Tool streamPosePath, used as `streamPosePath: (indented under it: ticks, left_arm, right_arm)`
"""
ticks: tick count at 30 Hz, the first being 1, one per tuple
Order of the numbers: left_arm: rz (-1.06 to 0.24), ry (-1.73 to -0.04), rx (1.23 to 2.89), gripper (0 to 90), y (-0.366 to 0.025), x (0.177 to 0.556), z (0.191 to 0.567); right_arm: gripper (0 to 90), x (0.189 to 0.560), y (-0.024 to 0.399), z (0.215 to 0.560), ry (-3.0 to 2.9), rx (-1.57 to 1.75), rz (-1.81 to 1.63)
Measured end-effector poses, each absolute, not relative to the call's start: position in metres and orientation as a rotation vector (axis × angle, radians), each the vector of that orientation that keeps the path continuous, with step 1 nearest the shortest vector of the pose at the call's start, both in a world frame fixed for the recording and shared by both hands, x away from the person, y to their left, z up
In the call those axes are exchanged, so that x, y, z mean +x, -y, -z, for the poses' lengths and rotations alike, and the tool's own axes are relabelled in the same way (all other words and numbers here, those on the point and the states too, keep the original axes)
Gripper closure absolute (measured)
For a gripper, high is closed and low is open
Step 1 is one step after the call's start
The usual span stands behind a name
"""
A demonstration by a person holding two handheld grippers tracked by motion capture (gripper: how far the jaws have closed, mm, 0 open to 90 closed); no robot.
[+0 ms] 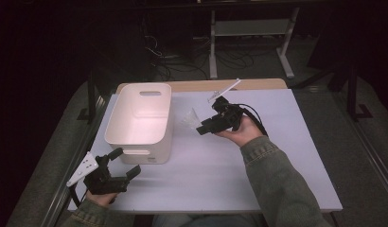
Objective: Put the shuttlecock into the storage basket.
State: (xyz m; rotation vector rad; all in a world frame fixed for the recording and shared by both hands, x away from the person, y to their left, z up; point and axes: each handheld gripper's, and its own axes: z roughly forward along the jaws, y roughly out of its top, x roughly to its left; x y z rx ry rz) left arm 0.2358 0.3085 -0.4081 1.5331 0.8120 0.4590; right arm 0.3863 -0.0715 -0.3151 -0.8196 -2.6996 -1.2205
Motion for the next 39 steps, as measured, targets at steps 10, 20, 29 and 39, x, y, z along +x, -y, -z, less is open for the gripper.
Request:
streamPosePath:
  ticks: [10, 20, 29, 39]
  left_arm:
    - [-0.461, -0.811, 1.536, 0.0, -0.309, 0.236, 0.408]
    - [-0.461, -0.807, 1.537, 0.0, -0.309, 0.236, 0.408]
    - [-0.460, -0.803, 1.528, 0.0, -0.309, 0.236, 0.409]
    - [-0.456, -0.804, 1.525, 0.0, -0.308, 0.236, 0.408]
  right_arm:
    - [63.6, 0.389, 0.059, 0.307, 2.731, -0.791, 1.230]
    - [63.6, 0.391, 0.050, 0.299, 2.746, -0.767, 1.222]
    - [63.6, 0.394, 0.037, 0.291, 2.771, -0.725, 1.231]
    - [63.6, 0.397, 0.024, 0.281, 2.766, -0.711, 1.251]
